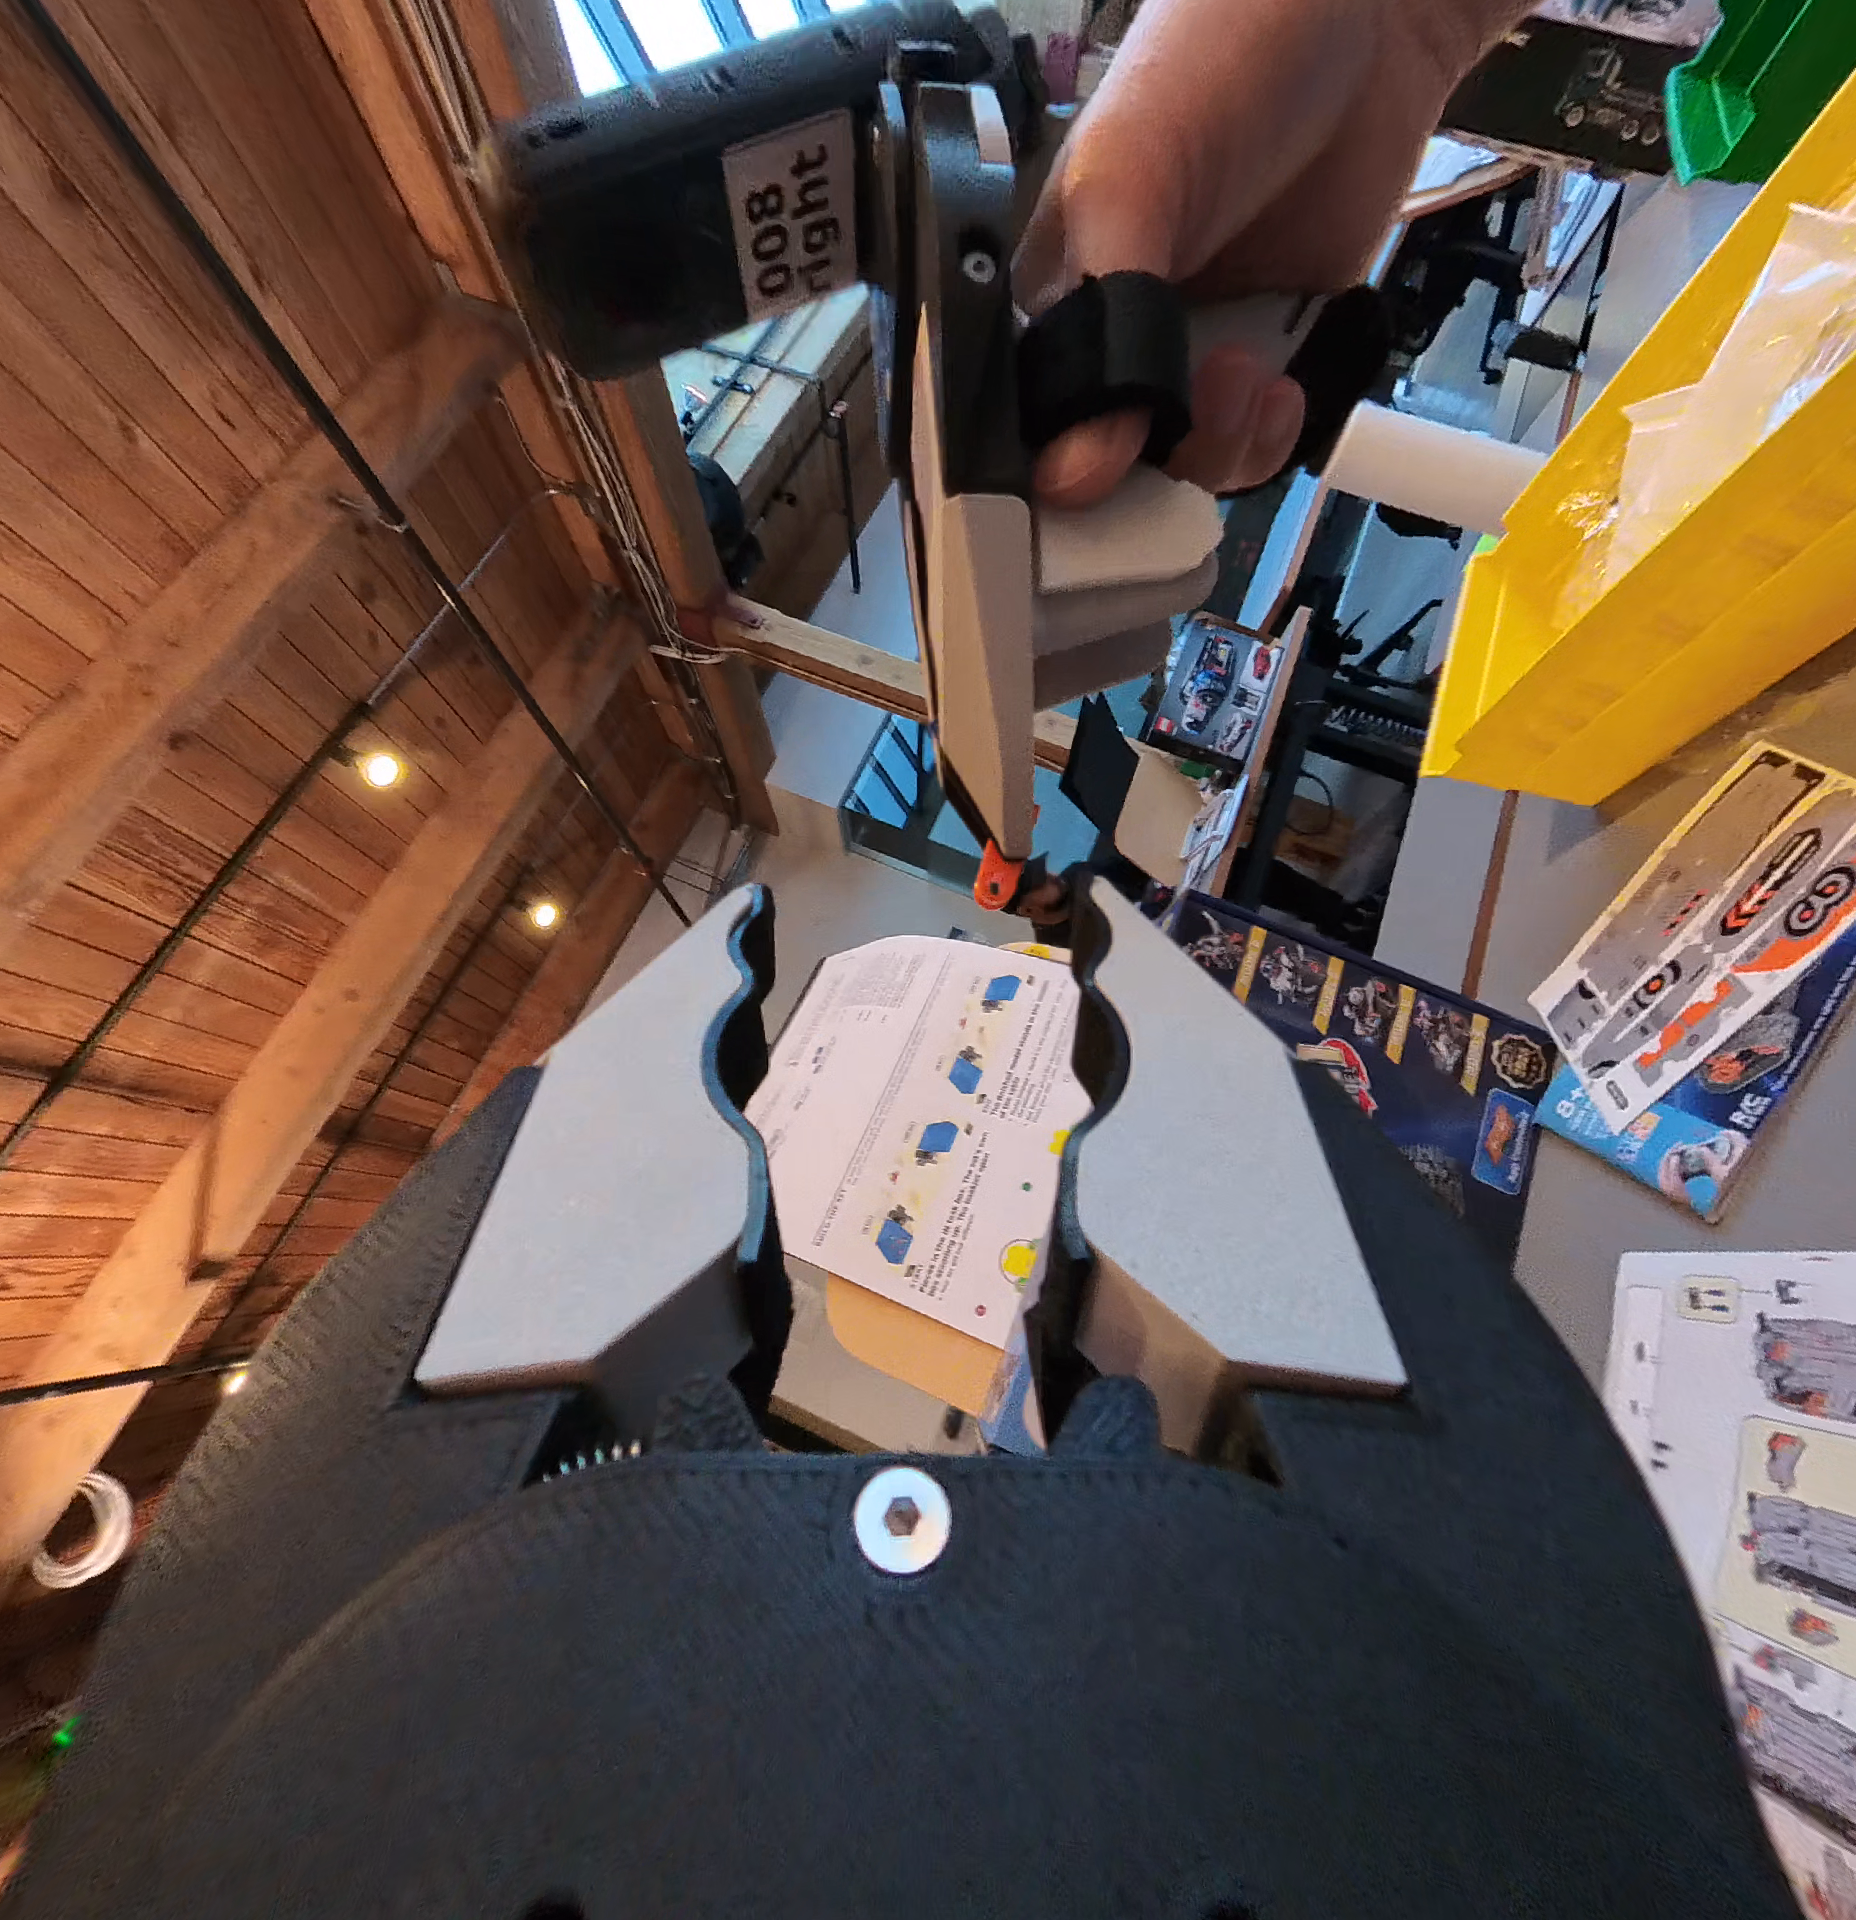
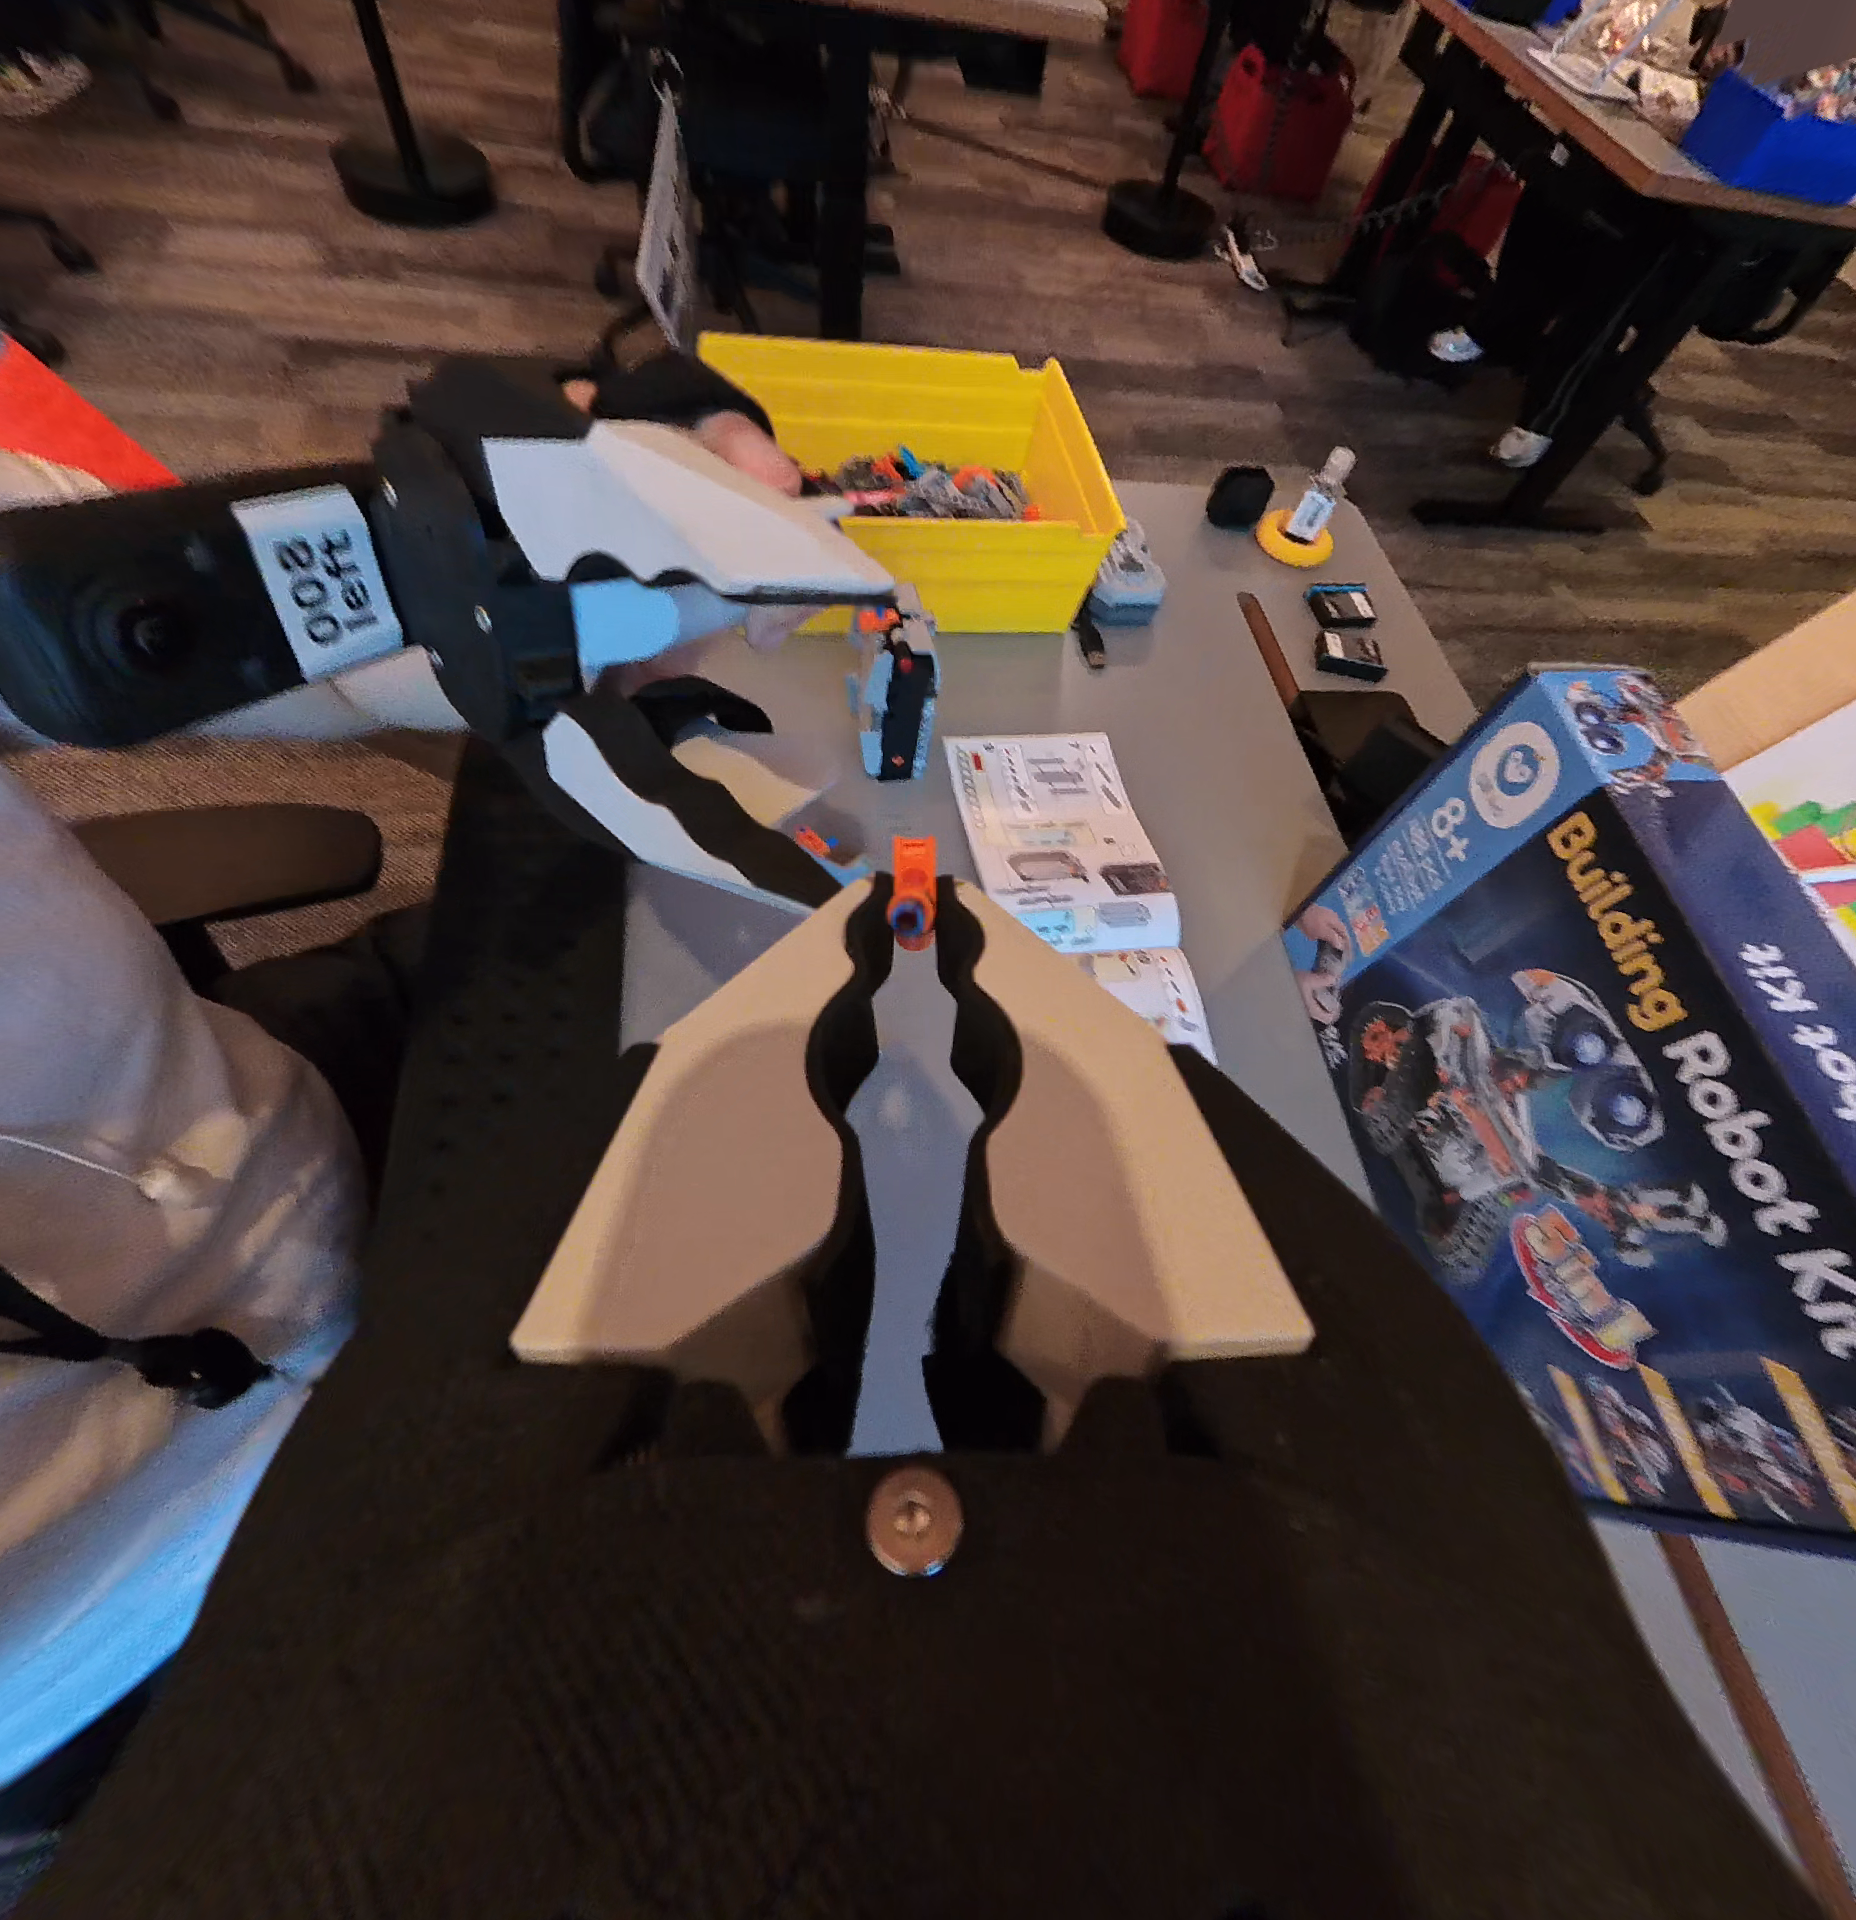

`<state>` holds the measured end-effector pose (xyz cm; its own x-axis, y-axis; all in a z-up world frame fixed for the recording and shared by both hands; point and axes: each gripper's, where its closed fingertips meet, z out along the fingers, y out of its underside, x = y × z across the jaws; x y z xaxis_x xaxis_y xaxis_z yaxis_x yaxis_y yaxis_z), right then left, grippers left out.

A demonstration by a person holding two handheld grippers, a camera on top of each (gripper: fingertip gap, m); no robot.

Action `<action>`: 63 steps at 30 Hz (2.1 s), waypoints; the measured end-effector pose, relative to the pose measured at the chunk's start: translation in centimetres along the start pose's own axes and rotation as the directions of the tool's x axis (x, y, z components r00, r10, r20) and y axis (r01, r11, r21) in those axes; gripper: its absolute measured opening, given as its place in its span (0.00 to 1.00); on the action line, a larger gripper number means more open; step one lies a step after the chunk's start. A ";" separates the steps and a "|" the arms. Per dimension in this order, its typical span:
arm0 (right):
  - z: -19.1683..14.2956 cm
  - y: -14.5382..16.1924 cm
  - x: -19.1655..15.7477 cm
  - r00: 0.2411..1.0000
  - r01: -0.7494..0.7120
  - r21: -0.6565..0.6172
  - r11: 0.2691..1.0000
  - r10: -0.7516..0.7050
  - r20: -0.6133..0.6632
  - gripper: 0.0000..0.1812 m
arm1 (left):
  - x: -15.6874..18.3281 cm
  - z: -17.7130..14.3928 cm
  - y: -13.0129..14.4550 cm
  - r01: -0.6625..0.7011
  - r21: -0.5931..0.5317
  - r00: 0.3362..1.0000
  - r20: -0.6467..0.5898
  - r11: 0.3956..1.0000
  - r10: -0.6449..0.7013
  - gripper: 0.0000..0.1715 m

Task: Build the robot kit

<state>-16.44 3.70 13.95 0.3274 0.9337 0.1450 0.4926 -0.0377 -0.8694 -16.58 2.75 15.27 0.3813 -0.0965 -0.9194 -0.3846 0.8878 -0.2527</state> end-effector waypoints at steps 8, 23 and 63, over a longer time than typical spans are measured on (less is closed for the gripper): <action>0.2 2.7 0.7 1.000 0.006 -0.181 0.983 -0.010 -0.023 0.04 | 3.5 -0.2 0.4 0.078 -0.035 0.995 -0.058 0.996 -0.080 0.33; 0.8 5.0 -0.2 0.996 0.005 -0.246 0.969 0.016 0.082 0.04 | 6.6 -1.7 1.6 0.304 -0.092 0.945 -0.097 0.948 -0.312 0.34; 11.8 27.1 -4.2 0.974 -0.073 -0.257 0.964 0.125 0.190 0.06 | 19.6 -12.9 4.5 0.543 -0.598 0.605 -0.208 0.590 -0.768 0.25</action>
<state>-14.00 2.94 -15.81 0.2269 0.9722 -0.0572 0.6577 -0.1963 -0.7272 -21.64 -0.93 -7.81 0.3516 -0.8340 -0.4252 -0.5221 0.2023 -0.8286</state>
